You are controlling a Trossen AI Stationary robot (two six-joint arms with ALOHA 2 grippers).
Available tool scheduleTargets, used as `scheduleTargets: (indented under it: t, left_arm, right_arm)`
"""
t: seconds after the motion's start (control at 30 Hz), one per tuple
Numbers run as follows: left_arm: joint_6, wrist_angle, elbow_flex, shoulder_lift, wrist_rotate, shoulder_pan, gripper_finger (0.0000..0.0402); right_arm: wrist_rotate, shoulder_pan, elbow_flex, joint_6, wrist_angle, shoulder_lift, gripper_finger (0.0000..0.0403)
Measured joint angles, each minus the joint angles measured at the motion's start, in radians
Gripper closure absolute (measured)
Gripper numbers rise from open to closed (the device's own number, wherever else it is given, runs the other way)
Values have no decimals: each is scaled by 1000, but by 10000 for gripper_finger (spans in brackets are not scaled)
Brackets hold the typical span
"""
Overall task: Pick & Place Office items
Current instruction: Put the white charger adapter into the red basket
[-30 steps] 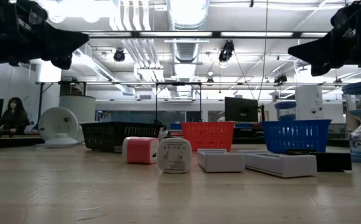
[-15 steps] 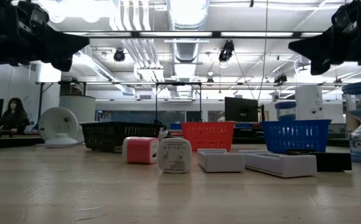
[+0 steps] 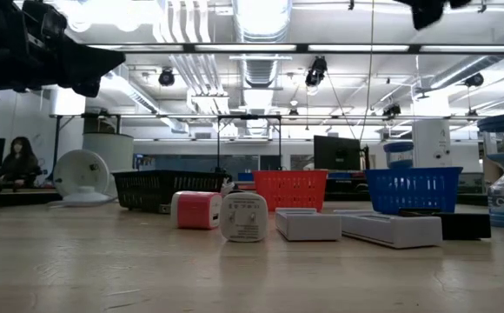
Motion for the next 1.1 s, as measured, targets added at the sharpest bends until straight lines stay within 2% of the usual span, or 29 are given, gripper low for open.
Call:
scheduleTargets:
  t: [0.2, 0.57, 0.83, 1.0, 1.1]
  left_arm:
    - [-2, -37, 0, 2, 1, 0, 385]
    - [-8, -86, 0, 2, 2, 0, 385]
    - [-20, -97, 0, 2, 2, 0, 385]
    - [-25, -102, 0, 2, 2, 0, 385]
    - [-26, -109, 0, 2, 3, 0, 385]
  right_arm:
    - [2, 99, 311, 42, -261, 341, 360]
    - [-6, 247, 726, 74, -602, 808, 243]
    - [-30, 367, 906, 115, -773, 1058, 195]
    - [-37, 423, 951, 117, -802, 1169, 186]
    - [-80, 444, 952, 137, -796, 1219, 186]
